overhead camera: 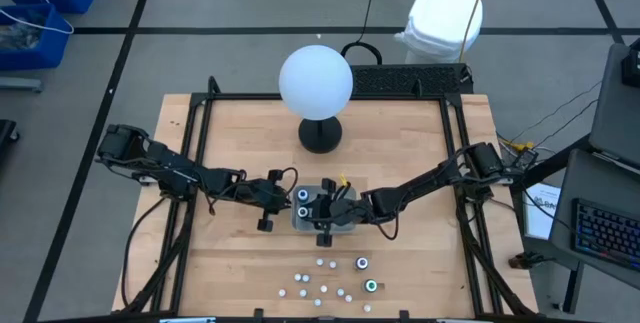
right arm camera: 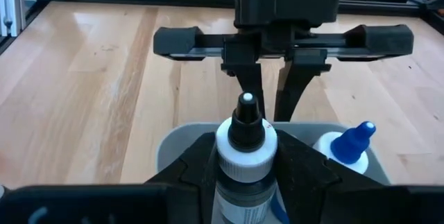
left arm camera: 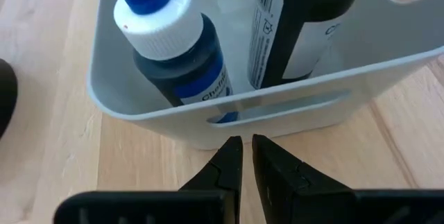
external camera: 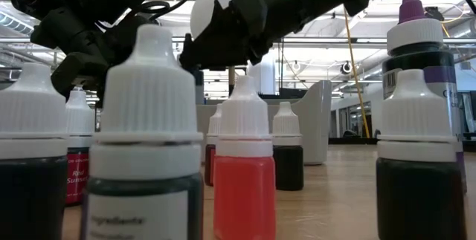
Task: Pick & Place food coloring
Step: Put the large black food coloring bottle into the gray bin
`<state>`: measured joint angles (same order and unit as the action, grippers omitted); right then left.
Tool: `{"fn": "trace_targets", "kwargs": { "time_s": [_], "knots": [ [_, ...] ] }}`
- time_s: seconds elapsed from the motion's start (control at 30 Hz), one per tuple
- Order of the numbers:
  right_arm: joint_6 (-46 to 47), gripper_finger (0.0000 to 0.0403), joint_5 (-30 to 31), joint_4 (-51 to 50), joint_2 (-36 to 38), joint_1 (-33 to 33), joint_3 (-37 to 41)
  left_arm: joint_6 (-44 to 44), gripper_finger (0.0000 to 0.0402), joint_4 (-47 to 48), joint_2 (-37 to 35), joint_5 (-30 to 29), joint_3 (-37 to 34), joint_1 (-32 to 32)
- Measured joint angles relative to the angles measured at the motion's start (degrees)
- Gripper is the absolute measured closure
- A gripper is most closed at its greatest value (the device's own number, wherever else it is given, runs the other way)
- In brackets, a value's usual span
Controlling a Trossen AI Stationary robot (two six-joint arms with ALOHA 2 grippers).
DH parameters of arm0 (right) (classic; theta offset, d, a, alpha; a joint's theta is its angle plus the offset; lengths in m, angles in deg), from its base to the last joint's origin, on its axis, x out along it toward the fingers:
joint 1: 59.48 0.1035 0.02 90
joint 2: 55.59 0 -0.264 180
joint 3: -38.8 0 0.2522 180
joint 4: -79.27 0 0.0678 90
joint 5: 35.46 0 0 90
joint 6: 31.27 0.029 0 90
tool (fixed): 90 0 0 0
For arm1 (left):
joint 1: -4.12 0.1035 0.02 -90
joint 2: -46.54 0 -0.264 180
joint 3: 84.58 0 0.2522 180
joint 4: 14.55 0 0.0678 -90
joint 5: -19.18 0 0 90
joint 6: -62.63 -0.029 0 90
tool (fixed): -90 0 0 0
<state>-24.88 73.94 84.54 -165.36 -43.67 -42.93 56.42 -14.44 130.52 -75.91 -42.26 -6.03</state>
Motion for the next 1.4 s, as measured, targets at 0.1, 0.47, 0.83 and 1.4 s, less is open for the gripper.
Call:
{"fn": "trace_targets", "kwargs": {
  "time_s": [0.1, 0.47, 0.83, 1.4],
  "knots": [
    [0.0, 0.0291, 0.0, 0.0, 0.0, 0.0, 0.0, -0.2, 0.036, 0.0, 0.0, 0.0, 0.0, 0.0],
    [1.3, 0.0293, 0.0, 0.2, 0.0, -0.1, 1.8, -1.4, 0.036, 0.0, 0.0, -0.7, 0.0, 0.0],
    [2.5, 0.0292, -0.1, 5.6, -2.1, -0.8, 3.2, -1.7, 0.036, 0.0, 0.0, -1.6, 0.0, 0.0],
    [1.6, 0.026, -2.9, 9.9, -5.1, -1.2, 3.0, -2.6, 0.036, -0.1, 0.0, -1.5, 0.0, 0.0]
  ]
}}
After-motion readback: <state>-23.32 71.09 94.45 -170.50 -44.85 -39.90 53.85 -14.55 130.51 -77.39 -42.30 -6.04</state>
